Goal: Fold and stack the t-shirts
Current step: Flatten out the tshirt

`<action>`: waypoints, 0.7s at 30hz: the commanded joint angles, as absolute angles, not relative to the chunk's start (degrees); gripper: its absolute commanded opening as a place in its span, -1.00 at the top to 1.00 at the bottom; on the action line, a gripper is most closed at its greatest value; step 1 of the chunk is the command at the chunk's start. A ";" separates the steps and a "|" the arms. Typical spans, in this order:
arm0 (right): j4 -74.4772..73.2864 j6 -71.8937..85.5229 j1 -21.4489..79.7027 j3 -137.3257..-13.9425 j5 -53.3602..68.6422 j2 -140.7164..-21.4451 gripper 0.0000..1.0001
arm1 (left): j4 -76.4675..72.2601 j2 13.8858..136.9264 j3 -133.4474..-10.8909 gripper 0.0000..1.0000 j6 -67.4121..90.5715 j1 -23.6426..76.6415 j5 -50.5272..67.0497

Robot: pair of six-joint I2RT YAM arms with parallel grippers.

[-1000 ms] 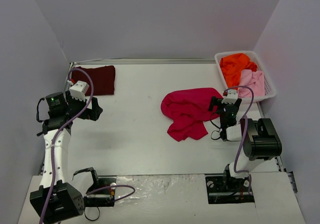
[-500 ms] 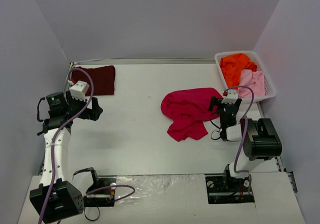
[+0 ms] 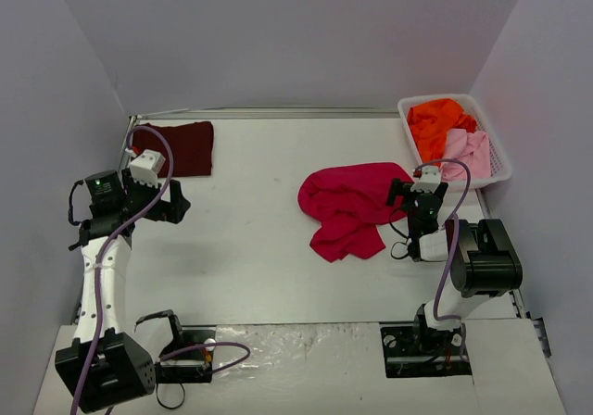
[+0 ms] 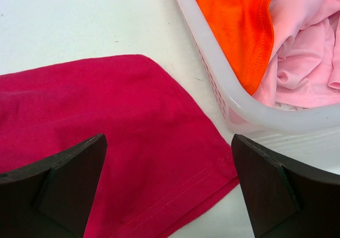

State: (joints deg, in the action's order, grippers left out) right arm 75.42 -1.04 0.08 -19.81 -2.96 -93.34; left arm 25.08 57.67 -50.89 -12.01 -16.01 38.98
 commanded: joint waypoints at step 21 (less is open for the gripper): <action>81.47 -0.26 0.26 -20.30 -2.72 -93.25 -1.00 | 24.70 60.38 -51.86 -0.89 -14.50 -19.69 39.55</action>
